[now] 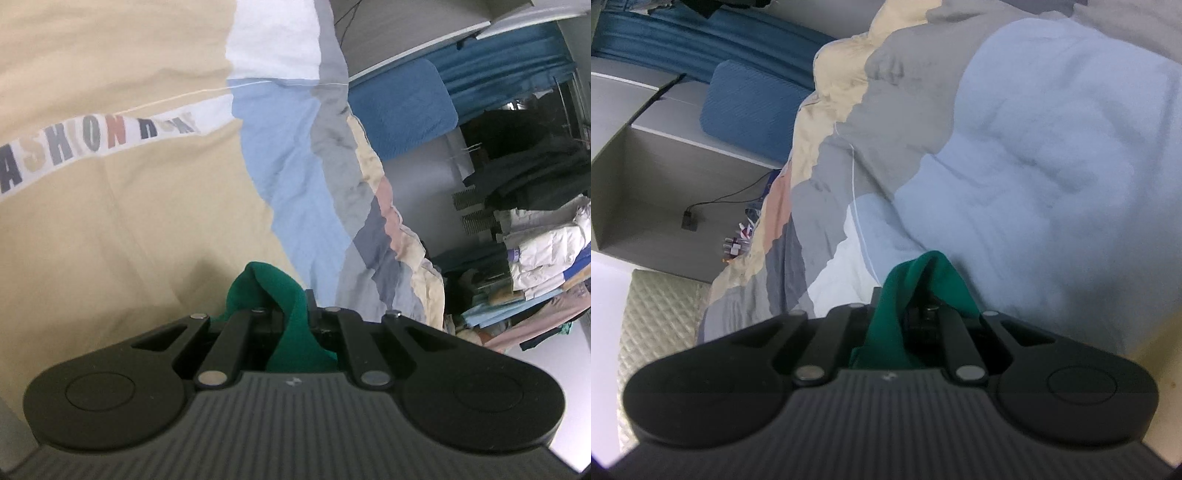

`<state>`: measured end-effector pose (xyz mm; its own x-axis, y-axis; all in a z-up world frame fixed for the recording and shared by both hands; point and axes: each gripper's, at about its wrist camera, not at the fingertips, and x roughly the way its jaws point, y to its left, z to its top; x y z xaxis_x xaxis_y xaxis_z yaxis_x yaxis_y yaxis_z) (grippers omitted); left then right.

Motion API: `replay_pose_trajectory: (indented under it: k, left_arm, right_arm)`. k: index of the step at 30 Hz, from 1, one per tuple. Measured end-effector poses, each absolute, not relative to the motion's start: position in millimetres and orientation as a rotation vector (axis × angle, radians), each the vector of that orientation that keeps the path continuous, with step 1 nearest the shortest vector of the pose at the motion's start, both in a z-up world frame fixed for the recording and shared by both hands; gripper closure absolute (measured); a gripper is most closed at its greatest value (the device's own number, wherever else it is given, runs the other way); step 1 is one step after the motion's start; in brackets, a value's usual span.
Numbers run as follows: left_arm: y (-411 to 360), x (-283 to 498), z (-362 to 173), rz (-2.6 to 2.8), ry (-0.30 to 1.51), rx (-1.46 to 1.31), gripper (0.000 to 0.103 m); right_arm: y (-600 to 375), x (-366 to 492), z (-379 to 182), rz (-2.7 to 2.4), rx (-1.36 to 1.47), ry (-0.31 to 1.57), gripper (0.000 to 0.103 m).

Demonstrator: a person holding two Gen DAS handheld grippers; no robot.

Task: Fold large clothes
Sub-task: 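Lift the bundled hoodie off the quilt with both grippers, then open the right gripper to release the hoodie while the left gripper holds it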

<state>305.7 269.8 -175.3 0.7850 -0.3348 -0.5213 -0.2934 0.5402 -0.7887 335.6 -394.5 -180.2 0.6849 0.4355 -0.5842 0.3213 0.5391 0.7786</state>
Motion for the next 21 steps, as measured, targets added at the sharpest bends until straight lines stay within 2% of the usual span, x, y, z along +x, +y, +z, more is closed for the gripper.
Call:
replay_pose_trajectory:
  k: [4, 6, 7, 8, 9, 10, 11, 12, 16, 21]
  left_arm:
    - [263.9, 301.2, -164.6, -0.040, 0.684, -0.990, 0.091]
    - [259.5, 291.4, -151.9, -0.047, 0.669, -0.945, 0.083]
    - [256.6, 285.8, -144.2, -0.051, 0.660, -0.919, 0.067]
    - [251.9, 279.8, -135.2, -0.039, 0.641, -0.886, 0.054]
    - [248.1, 272.7, -126.4, -0.034, 0.618, -0.857, 0.046]
    - [244.3, 265.4, -117.0, -0.033, 0.599, -0.817, 0.034]
    - [238.3, 257.6, -106.5, -0.024, 0.575, -0.765, 0.033]
    - [233.0, 248.5, -95.9, -0.009, 0.551, -0.714, 0.033]
    - [211.1, 209.9, -63.5, 0.021, 0.463, -0.559, 0.033]
    - [175.5, 165.6, -44.7, 0.000, 0.448, -0.399, 0.033]
  right_arm:
    - [-392.2, 328.8, -167.8, 0.099, 0.990, 0.827, 0.090]
    - [-390.5, 323.7, -156.7, 0.106, 0.964, 0.806, 0.086]
    - [-389.2, 320.5, -149.6, 0.108, 0.949, 0.792, 0.085]
    - [-388.0, 315.5, -141.6, 0.112, 0.930, 0.774, 0.076]
    - [-385.7, 310.3, -132.2, 0.122, 0.905, 0.756, 0.060]
    - [-383.5, 304.7, -123.4, 0.139, 0.876, 0.740, 0.051]
    - [-379.7, 299.0, -113.5, 0.157, 0.840, 0.723, 0.038]
    - [-375.6, 291.9, -102.2, 0.168, 0.793, 0.706, 0.035]
    - [-362.7, 254.9, -61.9, 0.164, 0.658, 0.605, 0.035]
    - [-341.0, 213.7, -28.1, 0.263, 0.552, 0.527, 0.034]
